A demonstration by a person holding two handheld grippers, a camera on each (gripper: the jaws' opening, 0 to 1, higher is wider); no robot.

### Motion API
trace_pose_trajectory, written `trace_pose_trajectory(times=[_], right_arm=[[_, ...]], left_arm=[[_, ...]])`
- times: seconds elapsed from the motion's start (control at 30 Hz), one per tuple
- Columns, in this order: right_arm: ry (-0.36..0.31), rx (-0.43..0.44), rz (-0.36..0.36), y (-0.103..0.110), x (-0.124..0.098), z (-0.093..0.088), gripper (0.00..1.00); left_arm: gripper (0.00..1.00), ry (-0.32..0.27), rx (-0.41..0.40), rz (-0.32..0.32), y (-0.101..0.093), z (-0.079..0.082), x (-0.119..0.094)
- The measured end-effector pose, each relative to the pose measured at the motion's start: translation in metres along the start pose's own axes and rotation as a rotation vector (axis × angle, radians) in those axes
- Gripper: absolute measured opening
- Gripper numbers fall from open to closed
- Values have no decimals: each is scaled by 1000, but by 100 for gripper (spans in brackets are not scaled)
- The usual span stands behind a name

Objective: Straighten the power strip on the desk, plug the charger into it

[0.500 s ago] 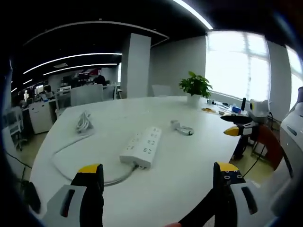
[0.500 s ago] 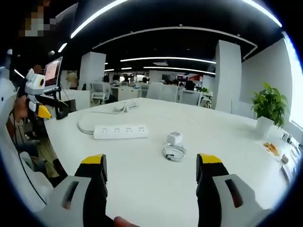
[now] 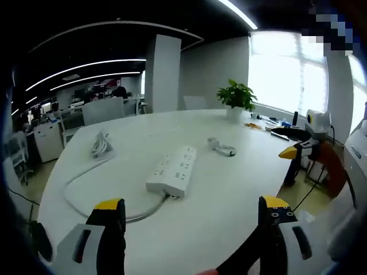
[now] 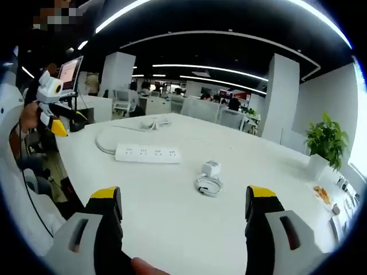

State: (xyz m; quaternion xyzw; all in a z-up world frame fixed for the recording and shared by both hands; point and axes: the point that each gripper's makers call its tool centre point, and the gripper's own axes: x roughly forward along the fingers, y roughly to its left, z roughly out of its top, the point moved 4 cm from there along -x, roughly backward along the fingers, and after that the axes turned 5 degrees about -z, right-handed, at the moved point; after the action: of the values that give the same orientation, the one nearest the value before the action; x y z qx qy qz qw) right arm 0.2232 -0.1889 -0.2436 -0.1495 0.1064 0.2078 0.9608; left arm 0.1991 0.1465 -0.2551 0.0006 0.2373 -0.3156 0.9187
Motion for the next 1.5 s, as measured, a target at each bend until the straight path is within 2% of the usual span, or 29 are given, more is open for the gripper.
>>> trace_pose_trajectory(times=[0.3,0.47,0.57,0.67,0.77,0.87,0.93,1.17,1.3,1.43,1.5], right_arm=[[-6,55,24,-1,8,0,90],[-6,33,14,-5,7,0,89],[-18,47,10,-9,9,-3,89],[-5,67,21,-8,13,-5,88],[-13,59,26,-7,15,-3,86],[-5,10,20,-7,16,-3,82],[-7,-5,11,-8,16,-2,83],[-24,7,52,-2,16,2,83],[7,2,36,-4,20,-2,81],[4,21,54,0,19,0,81],[2,17,52,-1,19,2,81]], left_arm=[[96,16,-2,23,5,1,1],[96,12,-27,32,8,4,6],[96,40,-13,32,7,3,10],[96,39,-3,31,6,6,10],[96,33,-16,29,6,6,9],[96,32,-23,34,9,6,8],[96,32,-8,36,10,6,7],[96,56,17,32,11,2,6],[96,47,8,35,12,3,5],[96,46,10,51,15,3,1],[96,27,3,46,15,6,1]])
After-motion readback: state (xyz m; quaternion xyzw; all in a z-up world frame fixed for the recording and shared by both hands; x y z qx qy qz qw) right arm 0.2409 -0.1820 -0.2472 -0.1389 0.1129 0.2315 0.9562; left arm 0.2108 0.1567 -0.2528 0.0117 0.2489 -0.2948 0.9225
